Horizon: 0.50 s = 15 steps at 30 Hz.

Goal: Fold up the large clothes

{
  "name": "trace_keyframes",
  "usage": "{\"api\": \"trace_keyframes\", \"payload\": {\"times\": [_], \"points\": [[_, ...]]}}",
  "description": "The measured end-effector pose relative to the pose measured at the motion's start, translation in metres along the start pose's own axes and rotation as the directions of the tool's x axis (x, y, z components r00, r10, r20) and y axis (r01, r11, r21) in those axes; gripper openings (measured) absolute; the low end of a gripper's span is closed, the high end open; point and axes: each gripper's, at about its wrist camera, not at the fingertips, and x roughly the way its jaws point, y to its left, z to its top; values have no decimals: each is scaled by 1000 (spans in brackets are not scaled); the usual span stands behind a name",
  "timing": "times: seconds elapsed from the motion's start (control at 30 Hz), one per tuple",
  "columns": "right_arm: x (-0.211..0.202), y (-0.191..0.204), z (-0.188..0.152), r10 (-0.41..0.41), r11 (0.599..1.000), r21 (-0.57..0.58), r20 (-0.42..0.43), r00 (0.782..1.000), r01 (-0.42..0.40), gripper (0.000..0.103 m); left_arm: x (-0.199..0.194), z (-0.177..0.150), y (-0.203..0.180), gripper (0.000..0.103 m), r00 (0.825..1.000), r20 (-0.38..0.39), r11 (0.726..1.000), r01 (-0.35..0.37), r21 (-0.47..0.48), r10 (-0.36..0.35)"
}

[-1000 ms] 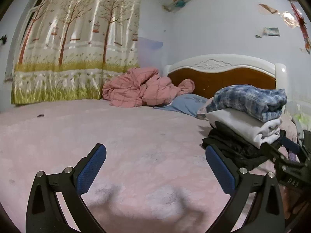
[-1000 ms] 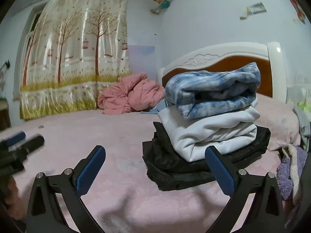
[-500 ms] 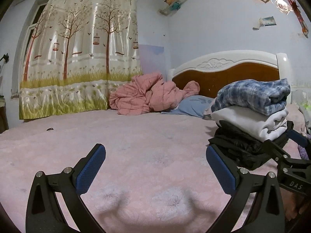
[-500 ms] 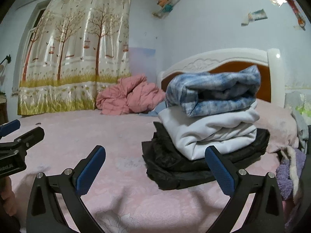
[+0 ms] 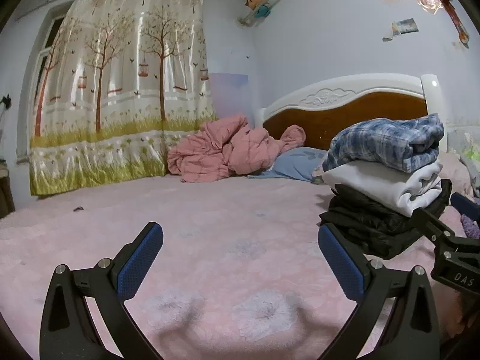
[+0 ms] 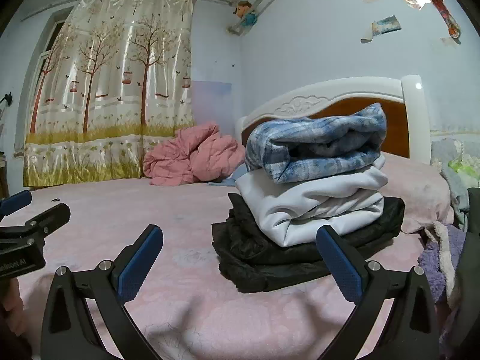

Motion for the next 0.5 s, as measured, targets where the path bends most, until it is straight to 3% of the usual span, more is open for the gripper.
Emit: {"api": "trace_keyframes", "payload": {"times": [0.5], "points": [[-2,0,-1,-6,1000,2,7,1000,6,103,-1,1,7,103,1000,-6,999,15,-35,-15]]}}
